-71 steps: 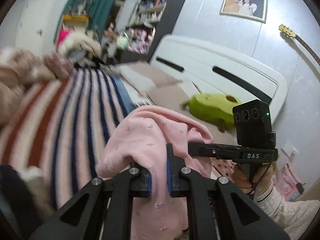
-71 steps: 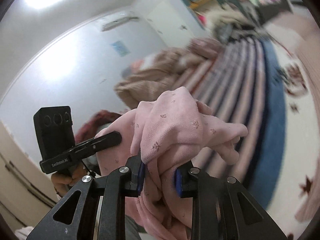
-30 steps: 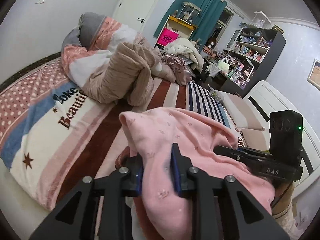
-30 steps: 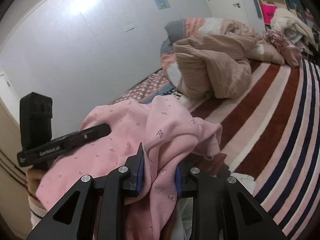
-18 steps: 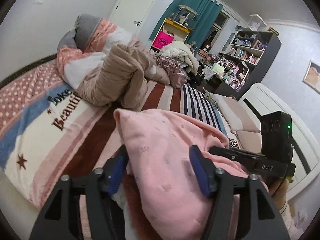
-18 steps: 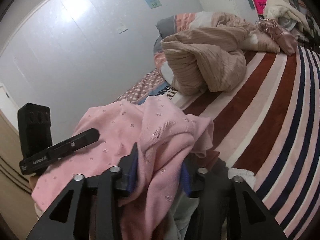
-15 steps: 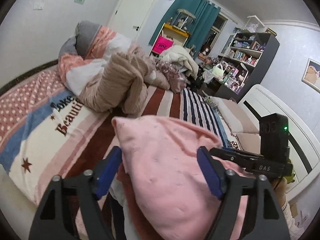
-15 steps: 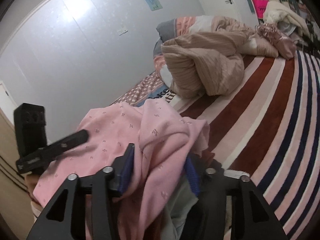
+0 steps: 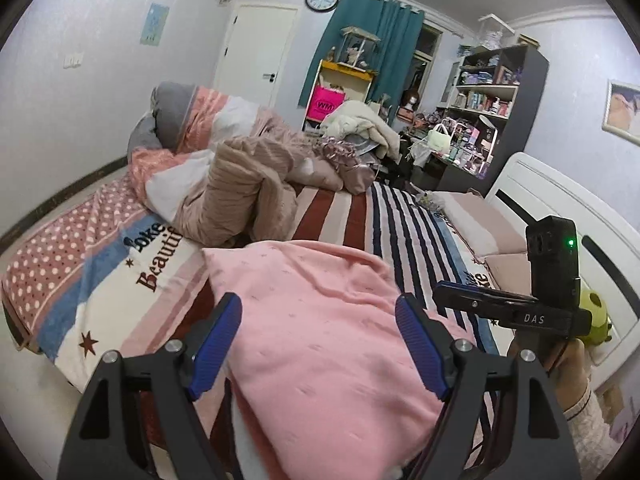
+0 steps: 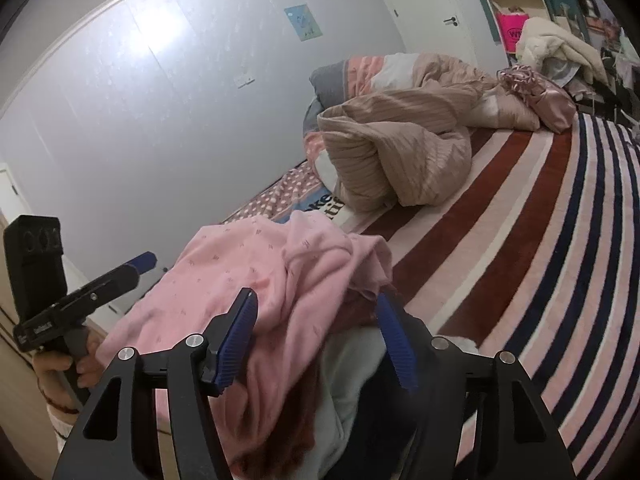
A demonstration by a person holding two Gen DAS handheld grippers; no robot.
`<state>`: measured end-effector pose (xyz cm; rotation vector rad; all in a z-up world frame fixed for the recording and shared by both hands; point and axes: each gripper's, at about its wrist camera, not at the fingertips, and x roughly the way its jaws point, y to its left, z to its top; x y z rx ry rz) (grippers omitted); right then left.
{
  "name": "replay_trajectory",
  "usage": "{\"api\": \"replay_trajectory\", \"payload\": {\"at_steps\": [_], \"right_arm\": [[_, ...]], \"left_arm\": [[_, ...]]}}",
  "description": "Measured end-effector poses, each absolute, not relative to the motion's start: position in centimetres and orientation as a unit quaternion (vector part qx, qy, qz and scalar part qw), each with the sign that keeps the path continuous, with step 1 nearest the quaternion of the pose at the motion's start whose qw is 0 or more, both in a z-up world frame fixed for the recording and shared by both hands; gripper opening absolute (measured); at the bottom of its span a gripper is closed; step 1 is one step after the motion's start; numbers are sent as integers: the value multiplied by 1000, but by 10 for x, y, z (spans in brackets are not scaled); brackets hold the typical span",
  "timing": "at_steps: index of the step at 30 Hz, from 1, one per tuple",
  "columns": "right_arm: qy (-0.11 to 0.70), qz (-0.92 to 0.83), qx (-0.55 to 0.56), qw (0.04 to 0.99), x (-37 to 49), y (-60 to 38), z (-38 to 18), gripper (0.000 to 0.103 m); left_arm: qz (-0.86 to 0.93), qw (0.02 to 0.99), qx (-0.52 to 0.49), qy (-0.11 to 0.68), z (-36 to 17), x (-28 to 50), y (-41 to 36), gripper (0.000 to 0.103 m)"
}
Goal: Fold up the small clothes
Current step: 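Lower the bundle onto the clothes pile and open both grippers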
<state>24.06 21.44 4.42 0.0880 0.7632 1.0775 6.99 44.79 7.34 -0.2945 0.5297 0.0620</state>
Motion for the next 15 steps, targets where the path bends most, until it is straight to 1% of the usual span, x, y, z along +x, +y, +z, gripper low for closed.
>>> {"api": "replay_trajectory", "payload": {"at_steps": [5, 11, 13, 15], "right_arm": [[326, 488, 36, 809, 216, 151, 36, 64], [311, 468, 50, 826, 178, 58, 15, 68], [301, 454, 48, 837, 165, 29, 9, 71], [287, 436, 47, 851, 150, -1, 5, 71]], "left_arm": [[48, 966, -100, 234, 82, 50, 391, 76], [20, 980, -65, 188, 70, 42, 305, 76], [16, 983, -58, 173, 63, 41, 275, 78], [25, 987, -42, 153, 54, 39, 245, 86]]}}
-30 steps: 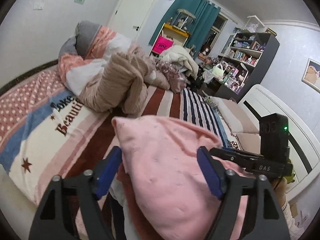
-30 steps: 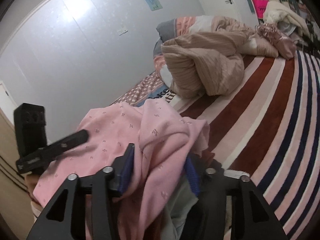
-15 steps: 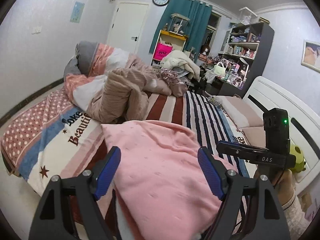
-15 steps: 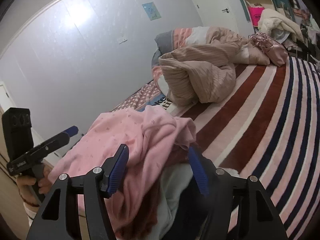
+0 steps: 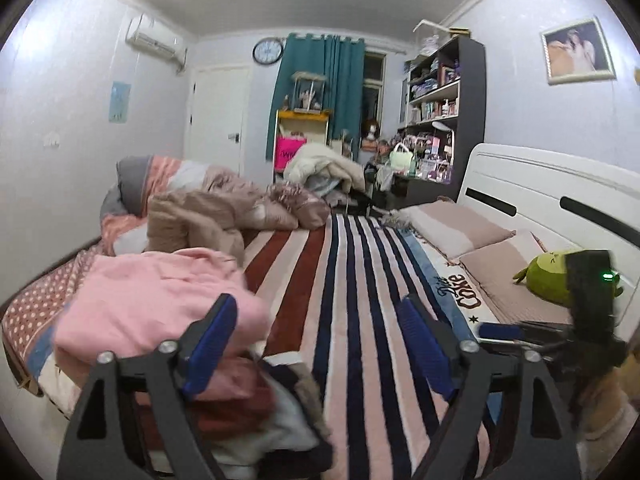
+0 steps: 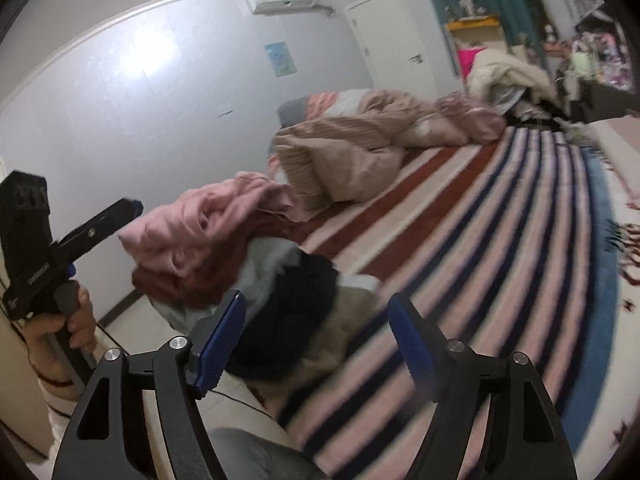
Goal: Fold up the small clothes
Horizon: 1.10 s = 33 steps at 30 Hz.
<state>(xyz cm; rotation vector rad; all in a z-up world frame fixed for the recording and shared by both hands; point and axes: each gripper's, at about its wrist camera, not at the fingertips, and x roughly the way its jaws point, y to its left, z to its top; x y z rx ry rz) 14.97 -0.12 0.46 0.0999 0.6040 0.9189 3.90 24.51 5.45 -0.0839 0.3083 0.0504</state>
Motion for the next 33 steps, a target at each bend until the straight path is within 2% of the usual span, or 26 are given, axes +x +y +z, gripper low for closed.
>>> {"api": "replay_trajectory", "payload": {"at_steps": [4, 11, 22, 33], "right_arm": [[243, 396, 36, 885, 118, -58, -3, 77], [181, 313, 2, 932, 76, -123, -20, 103], [132, 231, -16, 964, 47, -174, -31, 103], [112, 202, -12, 973, 44, -191, -34, 103]], "left_arm": [[41, 992, -18, 117, 37, 33, 195, 100], [89, 993, -6, 73, 6, 24, 127, 102], [68, 994, -2, 83, -22, 42, 70, 102], [51, 994, 3, 100, -32, 54, 50, 102]]}}
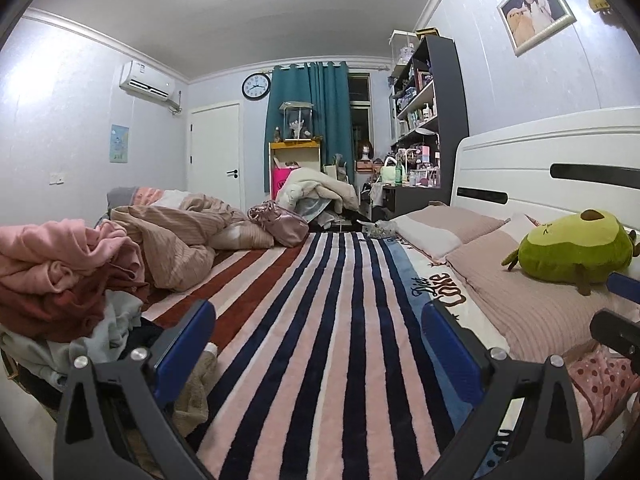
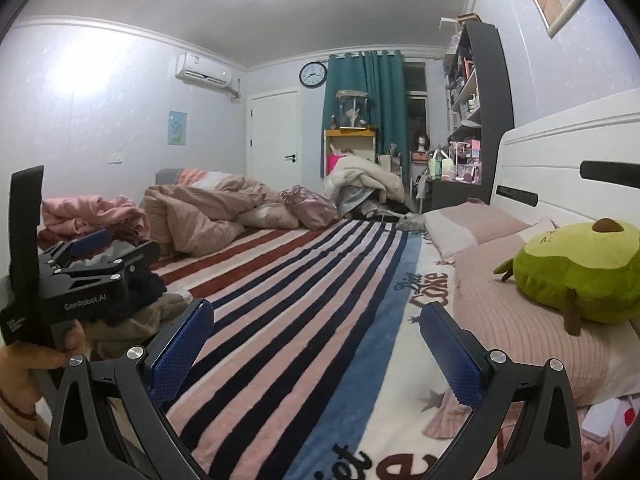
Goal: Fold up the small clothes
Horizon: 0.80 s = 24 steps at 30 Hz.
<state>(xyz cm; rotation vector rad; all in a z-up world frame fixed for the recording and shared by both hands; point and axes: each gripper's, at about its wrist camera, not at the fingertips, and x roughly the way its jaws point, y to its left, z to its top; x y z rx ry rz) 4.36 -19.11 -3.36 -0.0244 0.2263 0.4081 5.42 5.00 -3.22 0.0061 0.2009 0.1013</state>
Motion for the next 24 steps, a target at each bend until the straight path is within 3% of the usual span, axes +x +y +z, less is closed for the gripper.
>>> {"api": "replay_trajectory", "payload": {"at_steps": [24], "right_arm": [[106, 210, -11, 972, 46, -177, -32, 103]], "left_arm": [[67, 991, 3, 112, -40, 57, 53, 102]]}}
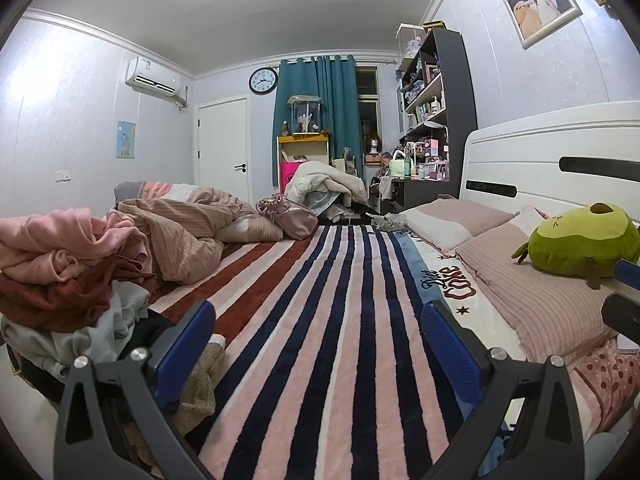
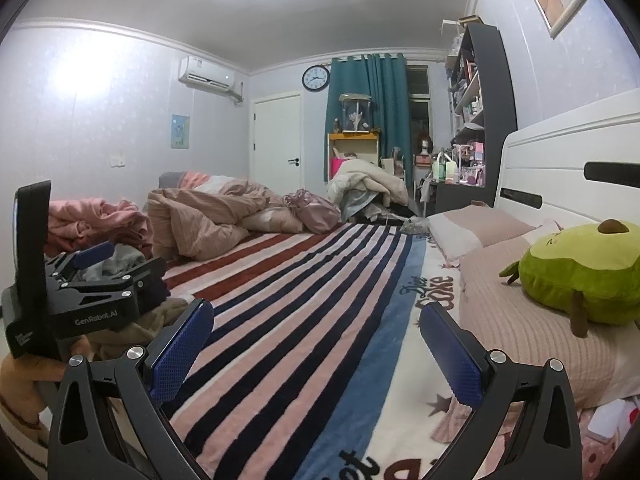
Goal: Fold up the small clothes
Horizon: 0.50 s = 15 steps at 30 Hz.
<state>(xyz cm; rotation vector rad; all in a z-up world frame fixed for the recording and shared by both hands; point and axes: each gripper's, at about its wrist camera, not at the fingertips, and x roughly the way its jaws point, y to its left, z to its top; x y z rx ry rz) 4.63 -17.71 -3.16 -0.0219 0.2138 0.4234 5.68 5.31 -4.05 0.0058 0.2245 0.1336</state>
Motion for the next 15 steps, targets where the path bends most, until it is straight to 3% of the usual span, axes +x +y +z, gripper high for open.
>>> {"api": "replay_trajectory", "payload": {"at_steps": [15], "right_arm": [[111, 211, -5, 971, 43, -173, -35, 103]], "left_arm": [[69, 991, 8, 115, -43, 52, 48, 102]]}}
